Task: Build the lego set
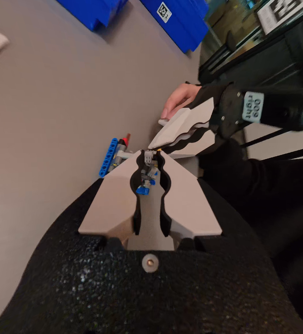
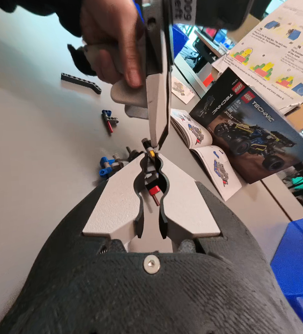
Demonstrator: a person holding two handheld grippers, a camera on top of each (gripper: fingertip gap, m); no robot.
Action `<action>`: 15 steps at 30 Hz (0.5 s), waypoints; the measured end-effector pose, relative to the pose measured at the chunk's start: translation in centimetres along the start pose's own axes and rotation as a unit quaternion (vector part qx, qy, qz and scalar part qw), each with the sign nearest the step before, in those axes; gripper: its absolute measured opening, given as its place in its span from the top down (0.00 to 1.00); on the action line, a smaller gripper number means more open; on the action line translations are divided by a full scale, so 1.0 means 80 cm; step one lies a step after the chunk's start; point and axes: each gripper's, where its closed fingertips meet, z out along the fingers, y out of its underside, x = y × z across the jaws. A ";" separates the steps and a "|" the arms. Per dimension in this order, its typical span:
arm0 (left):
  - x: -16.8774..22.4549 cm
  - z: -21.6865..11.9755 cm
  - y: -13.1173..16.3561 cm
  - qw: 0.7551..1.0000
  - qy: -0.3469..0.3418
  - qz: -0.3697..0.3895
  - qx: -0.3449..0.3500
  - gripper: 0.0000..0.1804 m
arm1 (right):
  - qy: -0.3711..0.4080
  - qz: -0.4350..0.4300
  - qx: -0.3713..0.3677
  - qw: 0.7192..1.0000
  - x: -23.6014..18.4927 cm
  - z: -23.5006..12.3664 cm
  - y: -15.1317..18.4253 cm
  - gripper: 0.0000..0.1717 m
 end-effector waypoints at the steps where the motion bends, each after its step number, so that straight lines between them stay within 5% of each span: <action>1: -0.001 -0.001 -0.001 0.999 -0.024 0.037 0.002 0.93 | -0.002 0.011 -0.001 1.000 0.001 0.000 0.001 0.98; 4: -0.002 -0.011 -0.013 0.977 -0.120 0.176 0.029 0.89 | 0.004 0.034 0.003 0.999 0.005 -0.001 0.001 0.98; 6: 0.008 -0.021 -0.023 0.937 -0.188 0.290 0.055 0.88 | 0.008 0.048 0.007 0.999 0.009 -0.001 0.000 0.98; 8: 0.025 -0.020 -0.017 0.869 -0.240 0.430 0.046 0.88 | 0.006 0.066 0.009 0.998 0.010 -0.002 0.000 0.98; 12: 0.018 -0.005 0.004 0.692 -0.356 0.625 -0.056 0.87 | -0.015 0.086 0.007 0.996 0.005 -0.001 0.001 0.98; 15: 0.004 -0.001 0.008 0.629 -0.401 0.660 -0.090 0.87 | -0.023 0.088 0.000 0.996 0.001 0.000 0.002 0.98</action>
